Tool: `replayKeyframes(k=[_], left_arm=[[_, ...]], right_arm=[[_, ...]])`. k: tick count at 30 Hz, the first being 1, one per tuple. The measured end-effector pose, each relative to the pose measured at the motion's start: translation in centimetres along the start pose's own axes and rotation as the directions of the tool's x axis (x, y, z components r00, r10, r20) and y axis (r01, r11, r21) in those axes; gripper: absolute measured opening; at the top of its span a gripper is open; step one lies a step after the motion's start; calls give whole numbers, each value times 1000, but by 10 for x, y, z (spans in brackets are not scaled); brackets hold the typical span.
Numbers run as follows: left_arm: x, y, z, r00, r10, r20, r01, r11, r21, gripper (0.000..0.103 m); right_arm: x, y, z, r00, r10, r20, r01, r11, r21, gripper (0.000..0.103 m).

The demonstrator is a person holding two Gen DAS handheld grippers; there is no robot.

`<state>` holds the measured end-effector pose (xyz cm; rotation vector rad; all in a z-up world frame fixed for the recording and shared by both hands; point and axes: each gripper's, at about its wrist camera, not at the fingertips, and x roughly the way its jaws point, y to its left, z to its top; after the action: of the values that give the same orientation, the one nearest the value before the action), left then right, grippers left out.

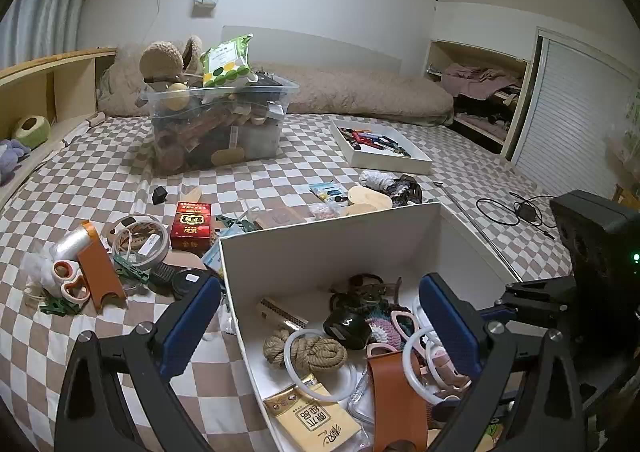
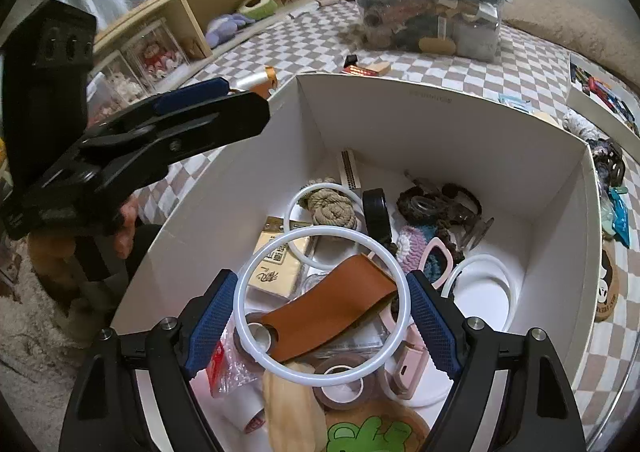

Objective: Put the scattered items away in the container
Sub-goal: 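Open right gripper to drop the white ring into the white box, then withdraw both tools up and away from the white box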

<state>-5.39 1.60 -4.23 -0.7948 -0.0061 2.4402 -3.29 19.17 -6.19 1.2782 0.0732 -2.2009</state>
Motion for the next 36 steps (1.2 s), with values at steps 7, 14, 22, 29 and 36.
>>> replayKeyframes(k=[7,14,22,29,36], left_arm=[[1,-2,0,1000,3,-11,-3,1000,2,100],[2,-3,-1,1000,4,-12,-4,1000,4,100],[1,-4,0,1000,5,-11,-5,1000,5,100],[-4,-7,-1,1000,9,-13,-9,1000,18,100],[-11,-10,-1,1000,20,-9,-20,1000,19,100]], right_arm=[[1,-1,-7,1000,-19,4,19,1000,11,103],[-8,-8,-4,998,-33,54,30,998,53,103],[-11,-13,-4,996,-51,79,45,996,71,103],[-24,-18,-8,989,-73,129,61,994,96,103],[-38,-22,-13,977,-108,185,88,990,112,103]])
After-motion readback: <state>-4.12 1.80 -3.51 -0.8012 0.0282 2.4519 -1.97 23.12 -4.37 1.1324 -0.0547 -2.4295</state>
